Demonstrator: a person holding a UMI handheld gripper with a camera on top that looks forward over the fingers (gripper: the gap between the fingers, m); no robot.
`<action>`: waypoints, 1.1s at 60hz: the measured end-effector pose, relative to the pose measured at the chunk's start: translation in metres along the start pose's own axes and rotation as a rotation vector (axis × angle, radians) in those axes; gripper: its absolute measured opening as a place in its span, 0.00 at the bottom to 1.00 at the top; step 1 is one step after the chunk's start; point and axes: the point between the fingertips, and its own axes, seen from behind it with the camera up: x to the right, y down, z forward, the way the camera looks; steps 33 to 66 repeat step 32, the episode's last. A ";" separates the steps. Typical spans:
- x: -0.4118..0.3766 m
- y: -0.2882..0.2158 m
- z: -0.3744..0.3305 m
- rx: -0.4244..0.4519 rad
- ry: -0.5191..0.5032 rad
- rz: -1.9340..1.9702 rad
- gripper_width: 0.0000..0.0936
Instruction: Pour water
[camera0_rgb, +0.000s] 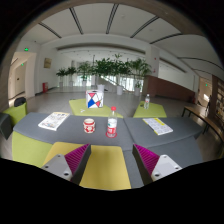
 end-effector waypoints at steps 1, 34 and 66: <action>-0.001 0.001 -0.007 0.005 0.001 0.000 0.91; -0.013 0.037 -0.130 0.061 -0.014 -0.008 0.91; -0.013 0.037 -0.130 0.061 -0.014 -0.008 0.91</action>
